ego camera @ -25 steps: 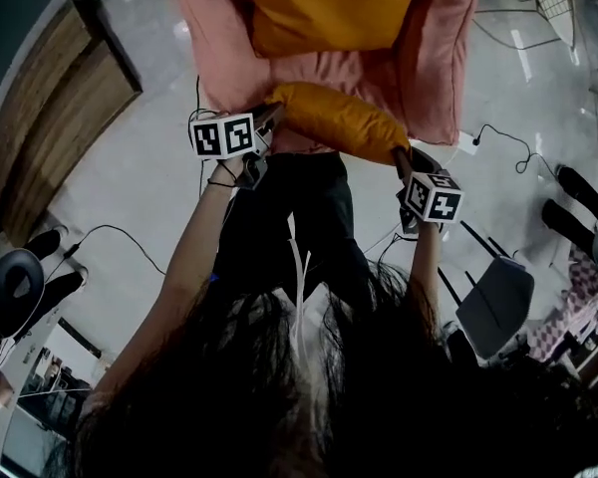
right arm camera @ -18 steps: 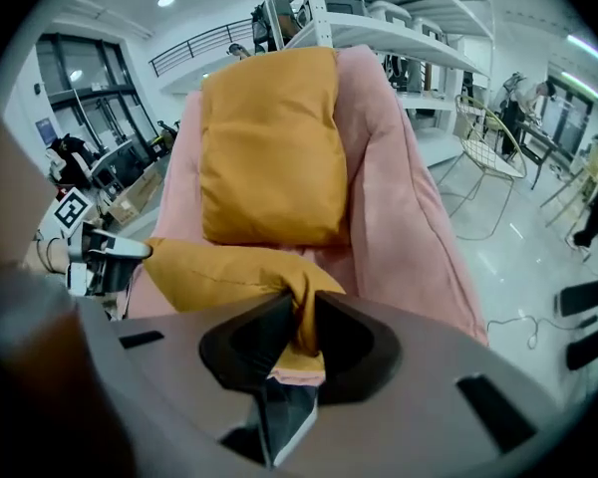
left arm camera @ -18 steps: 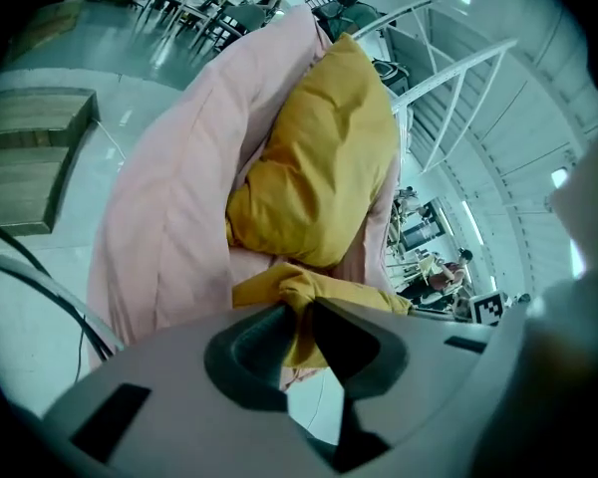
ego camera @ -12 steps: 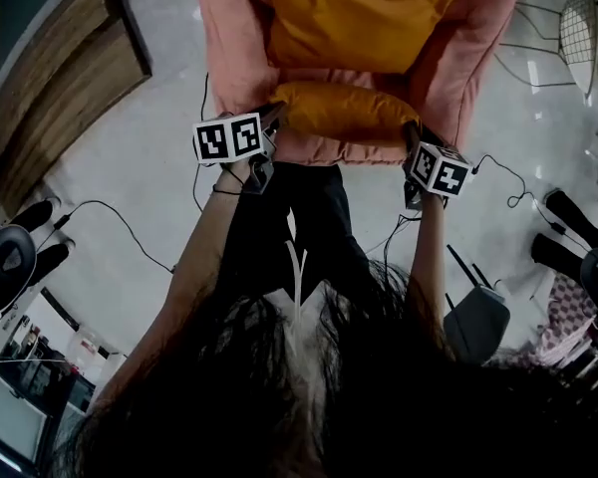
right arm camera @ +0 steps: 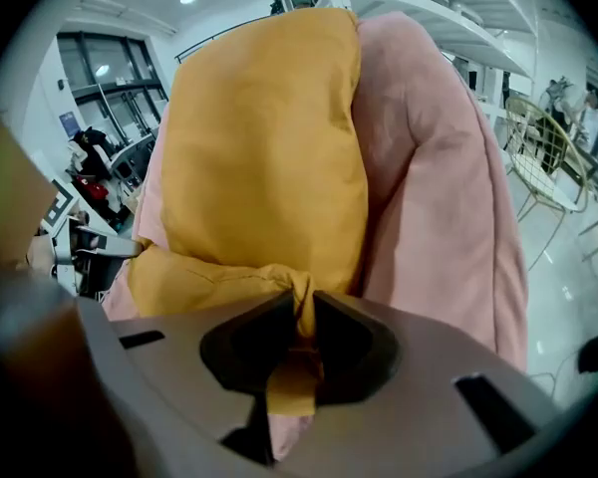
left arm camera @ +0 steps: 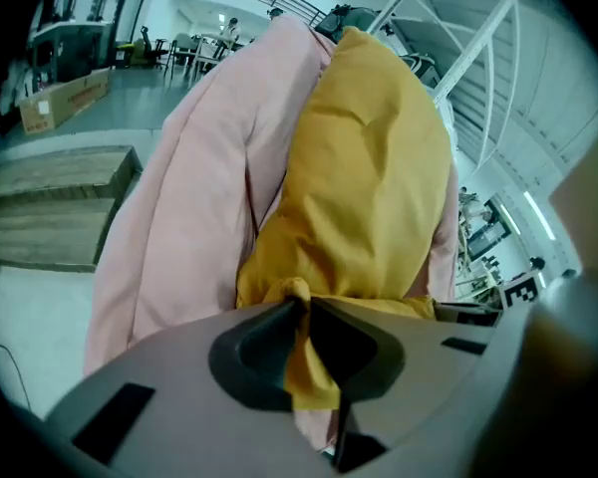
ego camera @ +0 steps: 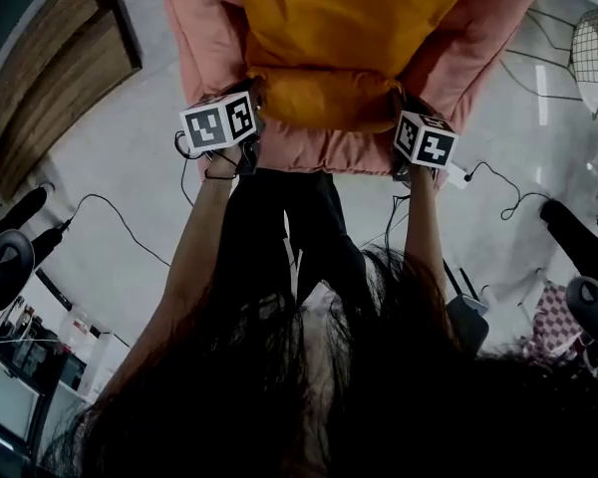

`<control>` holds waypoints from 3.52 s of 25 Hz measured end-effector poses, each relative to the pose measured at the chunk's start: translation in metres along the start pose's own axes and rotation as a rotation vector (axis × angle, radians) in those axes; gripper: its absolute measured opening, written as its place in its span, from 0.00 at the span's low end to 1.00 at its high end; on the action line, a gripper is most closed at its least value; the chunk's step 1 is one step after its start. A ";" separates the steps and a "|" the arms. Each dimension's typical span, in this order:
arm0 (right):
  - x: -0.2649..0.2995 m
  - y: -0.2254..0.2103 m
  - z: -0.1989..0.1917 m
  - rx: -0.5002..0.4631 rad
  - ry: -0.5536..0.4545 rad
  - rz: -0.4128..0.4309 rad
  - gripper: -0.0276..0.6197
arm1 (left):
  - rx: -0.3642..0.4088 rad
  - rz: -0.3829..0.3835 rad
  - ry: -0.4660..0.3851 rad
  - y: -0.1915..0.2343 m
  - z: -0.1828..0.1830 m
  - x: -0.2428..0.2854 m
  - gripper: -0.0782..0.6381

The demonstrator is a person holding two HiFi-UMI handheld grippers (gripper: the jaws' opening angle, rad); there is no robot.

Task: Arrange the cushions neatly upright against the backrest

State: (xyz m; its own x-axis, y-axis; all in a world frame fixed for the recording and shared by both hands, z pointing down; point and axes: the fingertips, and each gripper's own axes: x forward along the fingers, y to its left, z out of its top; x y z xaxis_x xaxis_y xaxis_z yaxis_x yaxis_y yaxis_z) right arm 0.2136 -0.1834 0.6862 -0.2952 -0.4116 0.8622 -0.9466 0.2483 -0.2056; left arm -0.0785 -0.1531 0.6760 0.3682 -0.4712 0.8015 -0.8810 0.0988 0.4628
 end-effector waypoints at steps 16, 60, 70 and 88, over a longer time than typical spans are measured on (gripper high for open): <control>0.070 -0.023 -0.020 0.063 0.027 0.078 0.15 | 0.074 0.032 0.009 0.019 0.004 0.075 0.20; -0.265 0.245 -0.009 0.141 -0.541 0.257 0.26 | 0.456 -0.507 -0.436 -0.104 -0.015 -0.309 0.26; -0.316 0.269 -0.059 0.094 -0.539 0.235 0.17 | 0.518 -0.566 -0.383 -0.122 -0.084 -0.330 0.26; -0.361 0.283 -0.103 -0.008 -0.534 0.316 0.17 | 0.526 -0.546 -0.462 -0.149 -0.129 -0.380 0.26</control>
State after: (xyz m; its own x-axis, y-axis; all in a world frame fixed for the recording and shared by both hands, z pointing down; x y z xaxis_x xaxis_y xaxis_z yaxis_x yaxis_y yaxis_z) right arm 0.0655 0.1253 0.3647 -0.5868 -0.6986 0.4093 -0.8027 0.4355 -0.4075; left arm -0.0490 0.1242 0.3519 0.7206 -0.6525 0.2346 -0.6819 -0.6053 0.4106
